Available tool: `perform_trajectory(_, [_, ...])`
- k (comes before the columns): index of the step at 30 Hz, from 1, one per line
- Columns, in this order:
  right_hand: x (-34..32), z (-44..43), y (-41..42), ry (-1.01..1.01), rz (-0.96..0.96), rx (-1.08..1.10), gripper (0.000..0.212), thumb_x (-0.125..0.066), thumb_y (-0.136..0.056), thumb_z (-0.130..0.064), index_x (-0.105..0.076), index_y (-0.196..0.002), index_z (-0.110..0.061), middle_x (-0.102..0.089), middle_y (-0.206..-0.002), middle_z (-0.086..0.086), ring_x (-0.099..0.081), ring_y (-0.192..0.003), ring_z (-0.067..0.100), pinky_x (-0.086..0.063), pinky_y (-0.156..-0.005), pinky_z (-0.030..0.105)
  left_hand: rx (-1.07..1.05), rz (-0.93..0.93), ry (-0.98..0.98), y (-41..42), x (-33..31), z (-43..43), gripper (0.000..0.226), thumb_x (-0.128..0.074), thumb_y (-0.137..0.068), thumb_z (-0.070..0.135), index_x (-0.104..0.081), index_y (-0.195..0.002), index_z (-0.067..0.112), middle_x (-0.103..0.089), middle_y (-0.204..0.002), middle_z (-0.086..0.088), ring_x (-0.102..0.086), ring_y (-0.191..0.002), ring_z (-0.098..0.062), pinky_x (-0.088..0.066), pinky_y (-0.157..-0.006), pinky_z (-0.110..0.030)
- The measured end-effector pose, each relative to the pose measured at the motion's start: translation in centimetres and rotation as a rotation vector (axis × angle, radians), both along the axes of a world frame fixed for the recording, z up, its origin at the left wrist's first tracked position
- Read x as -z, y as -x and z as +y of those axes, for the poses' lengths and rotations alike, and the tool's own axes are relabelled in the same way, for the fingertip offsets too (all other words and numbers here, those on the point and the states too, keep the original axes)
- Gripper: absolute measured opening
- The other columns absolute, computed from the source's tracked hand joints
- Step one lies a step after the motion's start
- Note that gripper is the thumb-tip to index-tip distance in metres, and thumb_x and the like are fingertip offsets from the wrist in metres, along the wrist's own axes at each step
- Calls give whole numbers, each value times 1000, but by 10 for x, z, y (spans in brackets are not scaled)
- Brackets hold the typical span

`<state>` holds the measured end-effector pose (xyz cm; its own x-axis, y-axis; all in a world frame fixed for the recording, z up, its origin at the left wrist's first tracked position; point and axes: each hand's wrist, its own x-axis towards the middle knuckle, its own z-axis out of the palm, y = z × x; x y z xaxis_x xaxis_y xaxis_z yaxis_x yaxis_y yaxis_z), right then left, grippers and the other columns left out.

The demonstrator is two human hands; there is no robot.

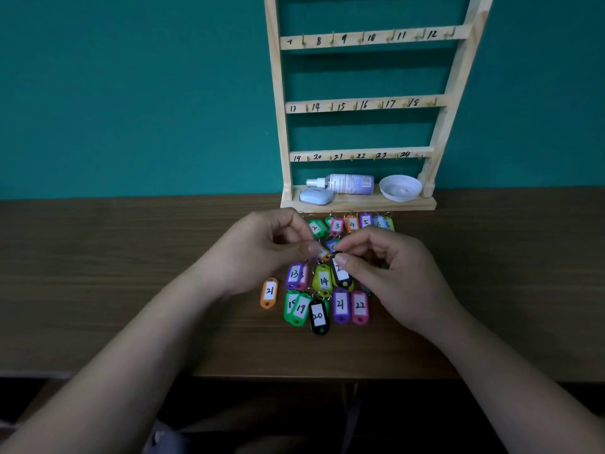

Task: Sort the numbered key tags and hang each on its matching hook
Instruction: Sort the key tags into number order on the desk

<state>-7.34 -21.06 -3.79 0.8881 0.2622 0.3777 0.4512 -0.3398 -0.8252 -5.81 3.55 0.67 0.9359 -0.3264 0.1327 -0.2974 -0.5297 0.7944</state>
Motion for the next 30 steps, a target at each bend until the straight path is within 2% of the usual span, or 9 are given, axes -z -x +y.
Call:
perform_trajectory(4, [1, 0, -1, 10, 9, 48, 13, -79, -96, -23, -77, -102, -35, -77, -94, -16, -73, -93, 5, -58, -78, 28, -28, 67, -214, -10, -2, 32, 10, -84, -89, 34, -77, -95, 32, -77, -92, 10, -69, -77, -9, -52, -67, -24])
perform_trajectory(9, [1, 0, -3, -6, 15, 63, 13, -78, -97, -24, -77, -103, -35, -76, -94, -16, -73, -93, 6, -57, -78, 30, -24, 110, -381, -14, -1, 53, 16, -89, -84, 31, -78, -94, 35, -75, -90, 16, -71, -75, -3, -52, -72, -15])
perform_trajectory(12, [2, 1, -3, -4, 33, 56, 15, -77, -98, -24, -76, -109, -35, -77, -94, -14, -74, -91, 6, -61, -78, 42, 13, 93, -485, -16, 1, 56, 19, -90, -83, 35, -77, -96, 39, -74, -92, 20, -67, -86, 4, -45, -72, -9])
perform_trajectory(14, [3, 1, -2, -3, 35, 53, 17, -77, -98, -23, -76, -110, -35, -77, -95, -14, -74, -91, 6, -62, -78, 44, 34, 86, -540, -16, 3, 54, 20, -90, -82, 37, -77, -96, 41, -74, -94, 21, -65, -90, 7, -44, -77, -11])
perform_trajectory(18, [2, -1, -3, -34, 50, 50, 18, -78, -97, -20, -77, -109, -35, -78, -95, -11, -76, -91, 8, -64, -76, 38, 61, 89, -567, -16, 5, 51, 16, -89, -84, 37, -76, -93, 41, -74, -94, 23, -65, -93, 6, -50, -87, -23])
perform_trajectory(24, [2, -4, -5, -55, 58, 63, 15, -80, -96, -20, -80, -104, -33, -78, -94, -10, -77, -83, 12, -66, -67, 35, 42, 54, -544, -17, 9, 50, 8, -84, -88, 42, -76, -89, 40, -72, -89, 25, -63, -89, 9, -42, -72, -11])
perform_trajectory(27, [1, -8, -6, -56, 64, 67, 14, -80, -96, -21, -79, -100, -35, -78, -92, -8, -74, -66, 15, -60, -59, 28, 40, 64, -467, -14, 1, 51, 8, -81, -91, 38, -75, -88, 35, -74, -83, 15, -67, -76, -4, -50, -71, -22])
perform_trajectory(30, [-1, -12, -5, -79, 103, 48, 16, -81, -95, -19, -78, -95, -35, -78, -87, -3, -75, -64, 17, -54, -56, 19, 39, 47, -382, -9, -9, 52, 9, -79, -93, 30, -74, -86, 31, -73, -76, 12, -66, -69, -8, -52, -72, -32])
